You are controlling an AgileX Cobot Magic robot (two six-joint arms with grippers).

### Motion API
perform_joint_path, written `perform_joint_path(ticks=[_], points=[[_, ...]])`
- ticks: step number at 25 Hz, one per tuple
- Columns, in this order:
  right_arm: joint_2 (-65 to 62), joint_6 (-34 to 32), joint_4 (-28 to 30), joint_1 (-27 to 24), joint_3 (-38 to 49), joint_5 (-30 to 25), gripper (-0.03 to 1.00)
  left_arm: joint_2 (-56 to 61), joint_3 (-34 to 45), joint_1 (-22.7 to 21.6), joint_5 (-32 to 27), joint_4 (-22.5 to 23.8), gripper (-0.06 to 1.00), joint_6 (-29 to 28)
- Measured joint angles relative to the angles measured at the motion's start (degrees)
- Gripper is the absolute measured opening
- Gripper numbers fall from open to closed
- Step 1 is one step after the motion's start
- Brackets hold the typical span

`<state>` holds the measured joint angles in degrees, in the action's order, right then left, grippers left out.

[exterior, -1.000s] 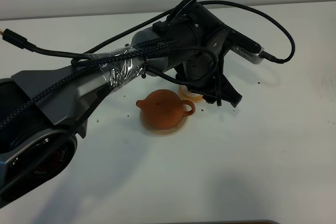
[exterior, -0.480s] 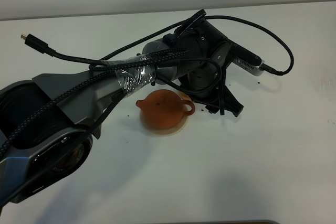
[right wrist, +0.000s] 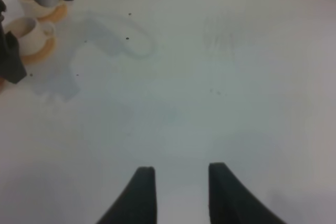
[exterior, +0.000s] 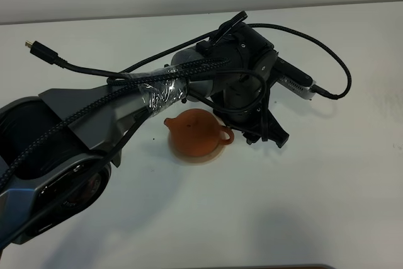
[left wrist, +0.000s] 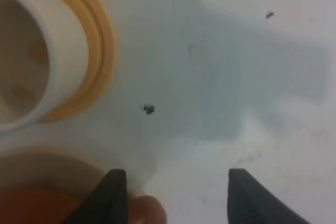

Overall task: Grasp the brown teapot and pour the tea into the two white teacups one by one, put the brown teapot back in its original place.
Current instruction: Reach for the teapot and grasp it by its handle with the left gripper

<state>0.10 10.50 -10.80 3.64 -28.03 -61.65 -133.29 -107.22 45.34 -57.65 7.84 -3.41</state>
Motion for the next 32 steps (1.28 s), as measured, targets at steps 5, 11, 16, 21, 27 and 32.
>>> perform_joint_path(ticks=[5,11,16,21,27,32], points=[[0.0,0.0,0.0,0.0,0.0,0.0,0.24,0.0,0.0,0.0,-3.0,-0.9,0.43,1.5],[0.0,-0.1,0.0,0.0,0.0,0.0,0.24,0.0,0.0,0.0,-5.7,-1.7,0.43,6.3],[0.0,-0.1,0.0,0.0,0.0,0.0,0.24,0.1,0.0,0.0,-6.5,-2.5,0.43,8.6],[0.0,-0.1,0.0,0.0,0.0,0.0,0.24,0.1,0.0,0.0,-3.9,-3.2,0.43,8.6],[0.0,-0.1,0.0,0.0,0.0,0.0,0.24,0.1,0.0,0.0,-0.5,-6.3,0.43,8.4],[0.0,-0.1,0.0,0.0,0.0,0.0,0.24,0.1,0.0,0.0,-2.5,-7.8,0.43,8.4]])
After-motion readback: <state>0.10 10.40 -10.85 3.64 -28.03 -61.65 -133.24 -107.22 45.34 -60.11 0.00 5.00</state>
